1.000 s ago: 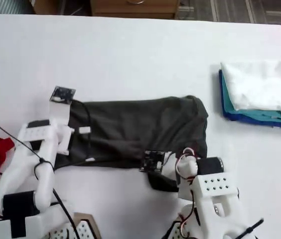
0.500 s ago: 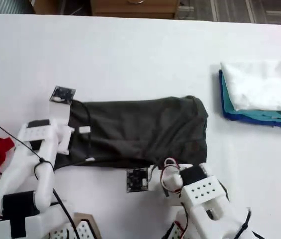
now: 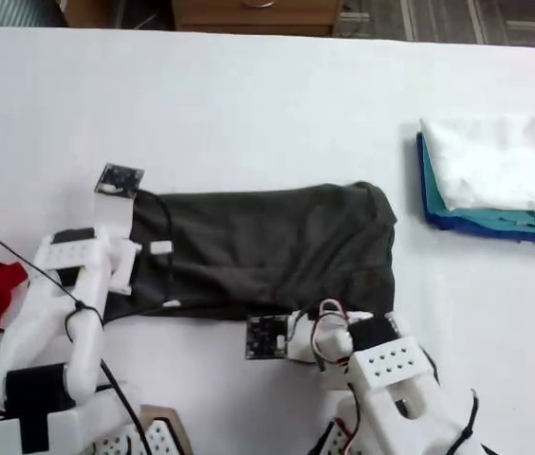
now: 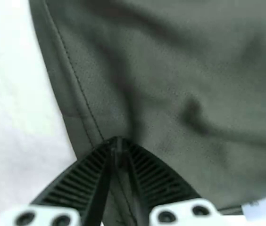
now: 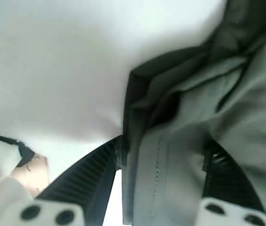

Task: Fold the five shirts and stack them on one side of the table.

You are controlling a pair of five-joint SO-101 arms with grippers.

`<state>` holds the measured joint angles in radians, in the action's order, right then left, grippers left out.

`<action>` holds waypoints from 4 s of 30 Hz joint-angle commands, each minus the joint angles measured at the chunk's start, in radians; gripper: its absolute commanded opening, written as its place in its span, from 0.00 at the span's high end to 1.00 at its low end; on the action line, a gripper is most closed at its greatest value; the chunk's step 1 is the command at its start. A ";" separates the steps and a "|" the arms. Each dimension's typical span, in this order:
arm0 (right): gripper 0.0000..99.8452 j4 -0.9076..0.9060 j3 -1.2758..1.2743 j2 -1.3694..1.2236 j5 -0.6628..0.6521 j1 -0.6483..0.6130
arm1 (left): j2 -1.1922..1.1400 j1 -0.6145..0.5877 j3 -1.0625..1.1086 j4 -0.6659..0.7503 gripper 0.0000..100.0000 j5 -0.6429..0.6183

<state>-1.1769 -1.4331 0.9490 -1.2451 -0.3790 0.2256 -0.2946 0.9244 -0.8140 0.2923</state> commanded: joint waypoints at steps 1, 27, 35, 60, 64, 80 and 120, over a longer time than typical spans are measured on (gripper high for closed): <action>0.78 0.001 -0.025 0.005 -0.009 0.021 | 0.038 0.011 0.001 0.015 0.97 0.008; 0.98 -0.007 0.245 0.007 -0.037 0.025 | 0.040 0.012 0.012 0.015 0.97 0.008; 0.98 -0.005 0.417 -0.018 -0.037 0.025 | 0.040 0.012 0.012 0.015 0.97 0.008; 0.98 0.143 1.007 -0.992 -0.011 0.059 | 0.040 0.012 0.015 0.015 0.97 0.006; 0.96 0.142 1.108 -1.049 0.144 0.059 | 0.040 0.012 0.015 0.015 0.97 0.006; 0.84 -0.024 1.358 -1.013 0.269 0.188 | 0.040 0.012 0.015 0.015 0.97 0.006; 0.98 0.311 0.895 -0.877 0.229 0.286 | 0.040 0.014 0.015 0.015 0.97 0.006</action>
<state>-0.8807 -0.6567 0.1158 -1.0196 -0.1458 0.2302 -0.2931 0.9367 -0.8094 0.2923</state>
